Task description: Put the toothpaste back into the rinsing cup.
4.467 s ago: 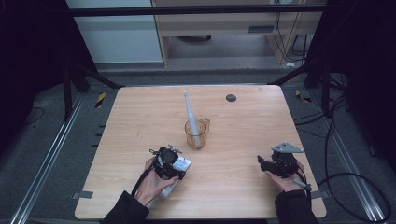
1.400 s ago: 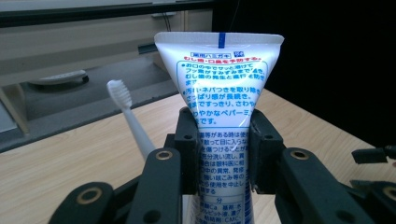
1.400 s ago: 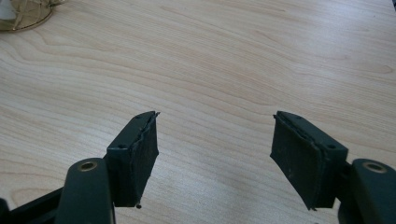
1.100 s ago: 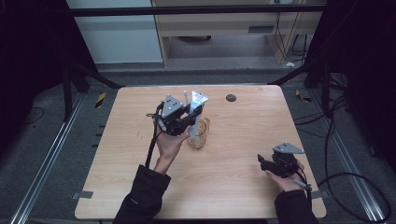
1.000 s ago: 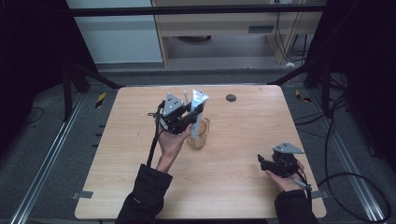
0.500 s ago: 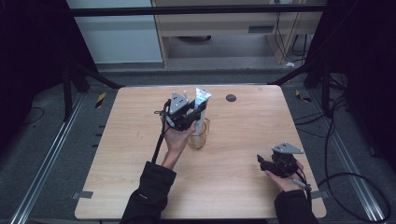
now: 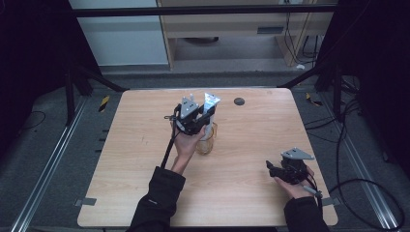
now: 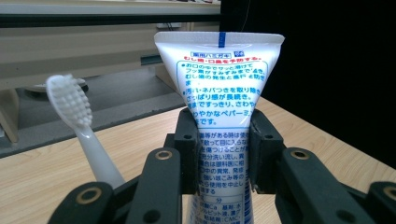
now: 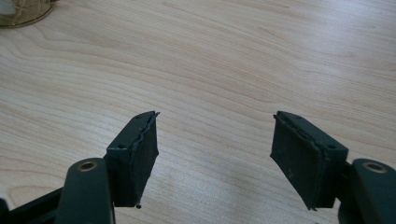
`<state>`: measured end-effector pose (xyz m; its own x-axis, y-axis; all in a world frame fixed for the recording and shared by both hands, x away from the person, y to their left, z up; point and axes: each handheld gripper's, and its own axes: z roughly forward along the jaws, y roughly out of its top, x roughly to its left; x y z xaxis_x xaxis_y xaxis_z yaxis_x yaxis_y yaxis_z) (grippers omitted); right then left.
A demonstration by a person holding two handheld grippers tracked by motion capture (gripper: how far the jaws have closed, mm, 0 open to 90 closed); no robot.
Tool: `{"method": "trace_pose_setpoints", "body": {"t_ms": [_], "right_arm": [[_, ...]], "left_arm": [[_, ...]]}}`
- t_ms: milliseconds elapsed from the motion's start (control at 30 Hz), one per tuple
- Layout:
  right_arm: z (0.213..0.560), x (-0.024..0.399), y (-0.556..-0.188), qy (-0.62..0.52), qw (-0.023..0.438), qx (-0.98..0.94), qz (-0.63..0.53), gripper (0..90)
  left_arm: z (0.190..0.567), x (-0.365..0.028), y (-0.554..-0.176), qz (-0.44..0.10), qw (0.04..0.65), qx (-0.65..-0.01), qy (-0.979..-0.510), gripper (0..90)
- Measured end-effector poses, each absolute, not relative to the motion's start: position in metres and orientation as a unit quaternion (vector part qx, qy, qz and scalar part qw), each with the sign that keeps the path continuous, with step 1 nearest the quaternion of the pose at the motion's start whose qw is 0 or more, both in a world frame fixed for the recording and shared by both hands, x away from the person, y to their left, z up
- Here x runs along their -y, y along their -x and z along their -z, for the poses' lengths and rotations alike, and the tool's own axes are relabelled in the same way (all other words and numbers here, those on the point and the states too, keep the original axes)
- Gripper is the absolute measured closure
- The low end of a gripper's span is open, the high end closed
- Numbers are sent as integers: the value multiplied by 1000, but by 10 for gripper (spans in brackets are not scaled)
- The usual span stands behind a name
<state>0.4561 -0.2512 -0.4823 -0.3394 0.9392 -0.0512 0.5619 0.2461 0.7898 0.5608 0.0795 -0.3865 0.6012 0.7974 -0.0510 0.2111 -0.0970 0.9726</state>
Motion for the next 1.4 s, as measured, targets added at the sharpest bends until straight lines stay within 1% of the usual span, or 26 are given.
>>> {"method": "trace_pose_setpoints", "body": {"t_ms": [267, 500, 667, 1033, 1133, 1300, 1333, 1400], "right_arm": [[483, 251, -456, -507, 270, -741, -347, 314], [483, 250, -456, -505, 272, -743, -346, 313], [483, 250, -456, -505, 271, -743, -346, 312], [483, 249, -455, -505, 270, -743, -345, 311], [483, 249, -455, -505, 270, -743, -345, 311], [483, 249, -455, -506, 271, -743, -344, 311], [483, 249, -455, -505, 272, -743, -344, 311], [483, 249, -455, -505, 272, -743, -345, 310]], "left_arm": [[402, -79, -561, -253, 560, -367, -698, 683], [406, -78, -557, -260, 552, -363, -704, 674], [419, -79, -557, -247, 543, -371, -711, 672], [425, -87, -548, -237, 532, -374, -722, 644], [427, -90, -543, -232, 520, -374, -732, 622], [431, -90, -535, -236, 492, -371, -751, 550], [433, -91, -535, -231, 490, -373, -753, 526], [433, -95, -531, -224, 501, -373, -748, 511]]}}
